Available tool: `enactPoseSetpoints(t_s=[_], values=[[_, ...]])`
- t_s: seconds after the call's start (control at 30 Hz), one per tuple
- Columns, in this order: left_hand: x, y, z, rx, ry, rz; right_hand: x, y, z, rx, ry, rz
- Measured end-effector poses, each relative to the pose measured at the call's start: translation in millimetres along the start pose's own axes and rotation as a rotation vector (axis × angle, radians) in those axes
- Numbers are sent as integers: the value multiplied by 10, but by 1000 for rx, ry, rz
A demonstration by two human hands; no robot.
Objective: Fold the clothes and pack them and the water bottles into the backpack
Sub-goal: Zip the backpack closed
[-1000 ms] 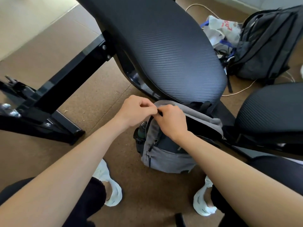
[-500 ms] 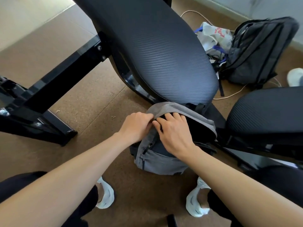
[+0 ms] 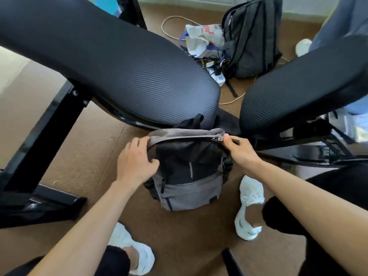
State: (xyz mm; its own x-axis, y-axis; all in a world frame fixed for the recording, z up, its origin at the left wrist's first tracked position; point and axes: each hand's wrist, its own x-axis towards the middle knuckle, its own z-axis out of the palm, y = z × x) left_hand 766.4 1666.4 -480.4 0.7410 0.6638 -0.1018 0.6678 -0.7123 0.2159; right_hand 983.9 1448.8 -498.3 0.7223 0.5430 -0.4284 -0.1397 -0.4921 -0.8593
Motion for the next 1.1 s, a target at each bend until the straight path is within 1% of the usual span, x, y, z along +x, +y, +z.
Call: enactPoseSetpoints(t_s=[0.07,0.13,0.2,0.27,0.33,0.4,0.5,0.6,0.67,0.8,0.9,0.97,1.03,1.1], values=[[4,282,-9,-46,138,145,-13,-48,7,86,5,-34],[45,569,9,-44,223,339,-30,-88,20,157,-1,-47],[99,823,70,-29,208,468,-49,-102,42,194,-9,-70],[174,997,166,10,171,515,-50,-113,51,216,-25,-98],[252,1096,239,41,140,505,-46,-128,39,212,-27,-113],[337,1155,264,15,139,481,-18,-101,-6,180,-2,-129],[418,1211,250,-99,180,447,47,-31,-105,55,97,-98],[419,1224,225,-197,178,406,154,166,-87,-45,194,-34],[431,1164,190,-256,184,370,249,370,-16,-65,225,47],[457,1010,115,-315,228,302,375,854,22,-129,266,313],[420,965,104,-345,227,306,512,1251,48,-165,195,447],[417,929,102,-365,238,303,607,1540,87,-153,126,585],[421,910,98,-368,240,302,661,1705,126,-124,137,628],[427,910,92,-362,241,297,686,1770,158,-65,206,612]])
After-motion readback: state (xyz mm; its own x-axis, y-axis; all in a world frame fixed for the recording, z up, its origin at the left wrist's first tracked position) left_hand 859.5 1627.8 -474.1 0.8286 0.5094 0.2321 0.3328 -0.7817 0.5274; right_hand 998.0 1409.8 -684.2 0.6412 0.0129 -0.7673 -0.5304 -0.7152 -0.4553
